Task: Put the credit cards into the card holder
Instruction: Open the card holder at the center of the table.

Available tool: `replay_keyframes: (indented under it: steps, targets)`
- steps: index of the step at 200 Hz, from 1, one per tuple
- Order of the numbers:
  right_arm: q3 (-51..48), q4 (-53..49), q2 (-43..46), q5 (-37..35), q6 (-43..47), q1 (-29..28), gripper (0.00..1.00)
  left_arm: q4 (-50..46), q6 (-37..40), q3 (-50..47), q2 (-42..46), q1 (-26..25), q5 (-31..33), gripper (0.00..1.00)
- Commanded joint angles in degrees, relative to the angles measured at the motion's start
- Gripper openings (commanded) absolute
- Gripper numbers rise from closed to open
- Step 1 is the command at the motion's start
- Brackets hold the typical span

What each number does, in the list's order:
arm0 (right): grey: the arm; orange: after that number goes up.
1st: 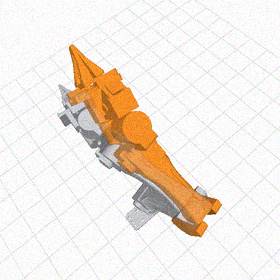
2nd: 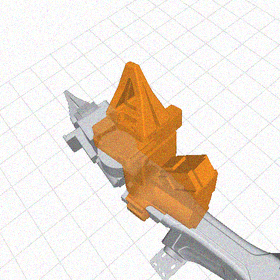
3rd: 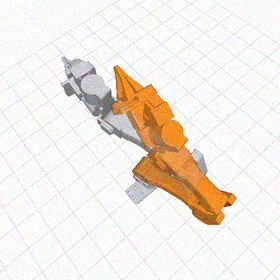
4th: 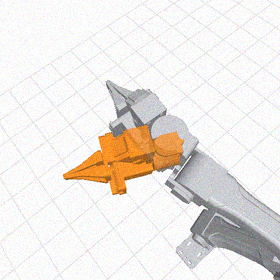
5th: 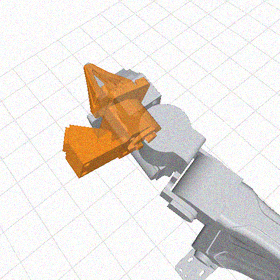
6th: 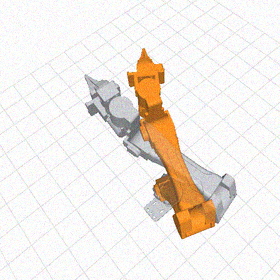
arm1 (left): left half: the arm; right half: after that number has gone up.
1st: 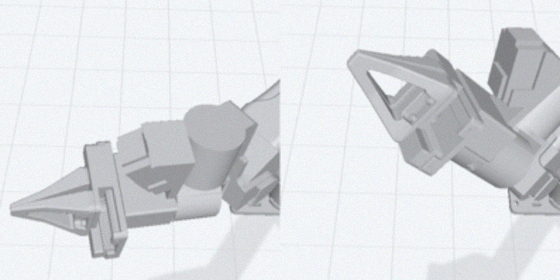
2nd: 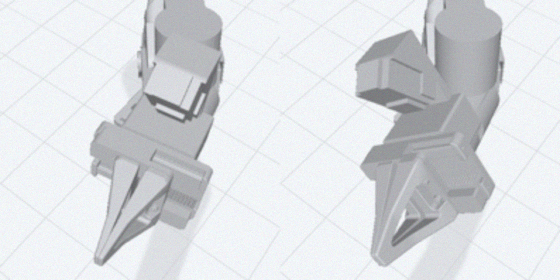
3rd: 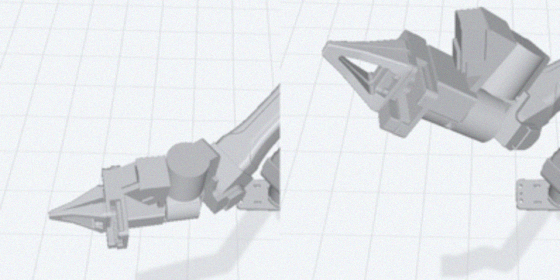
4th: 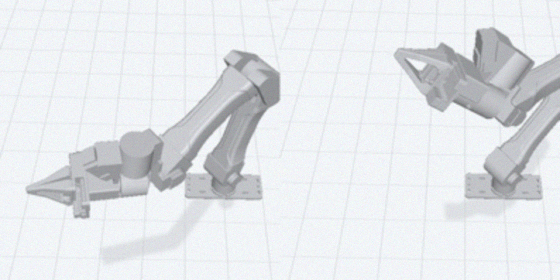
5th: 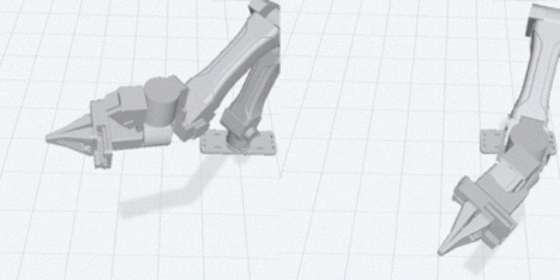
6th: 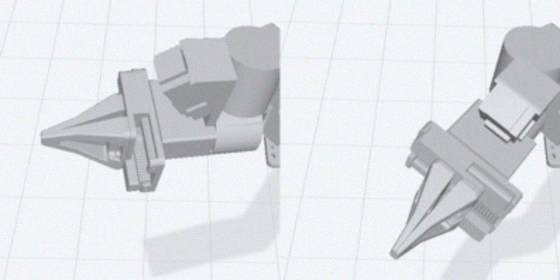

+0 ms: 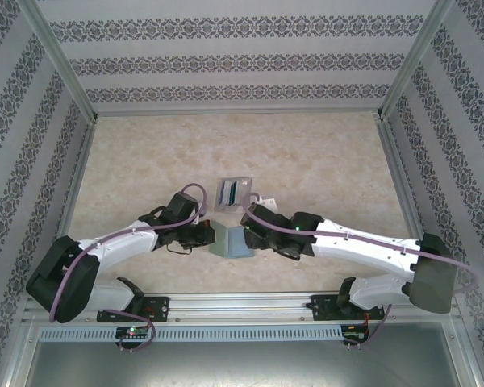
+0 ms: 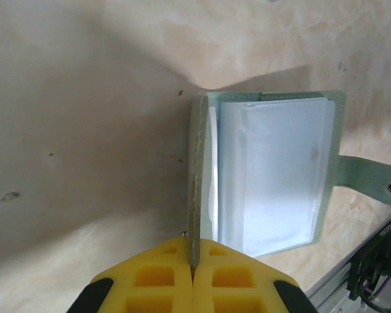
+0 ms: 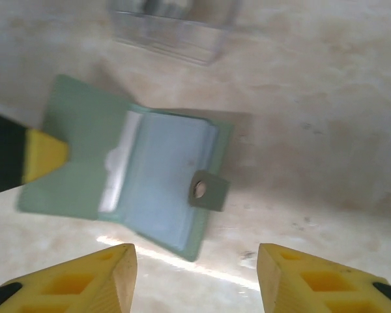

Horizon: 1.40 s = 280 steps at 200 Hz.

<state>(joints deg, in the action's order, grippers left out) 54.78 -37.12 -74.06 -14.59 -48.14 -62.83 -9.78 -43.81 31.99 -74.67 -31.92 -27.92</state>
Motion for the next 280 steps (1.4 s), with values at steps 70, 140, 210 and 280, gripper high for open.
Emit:
replay_keyframes:
  steps: [70, 140, 210, 280]
  targets:
    - [-3.17, 17.21, -15.15, 14.99, -4.04, 3.34, 0.53, 2.53, -3.54, -1.90, 1.39, -0.52, -0.26, 0.00]
    - [-8.28, 22.53, -15.72, 19.23, -5.93, 5.87, 0.52, 5.21, -3.94, -2.25, 0.23, -0.55, -1.16, 0.00]
    - [-10.31, 26.46, -15.09, 21.43, -7.51, 6.14, 0.51, 6.43, -4.13, -2.81, -0.32, -0.52, -1.08, 0.00]
    - [-15.73, 35.56, -15.52, 26.84, -10.65, 8.95, 0.55, 6.18, -3.72, -2.82, -1.37, -0.53, -1.17, 0.00]
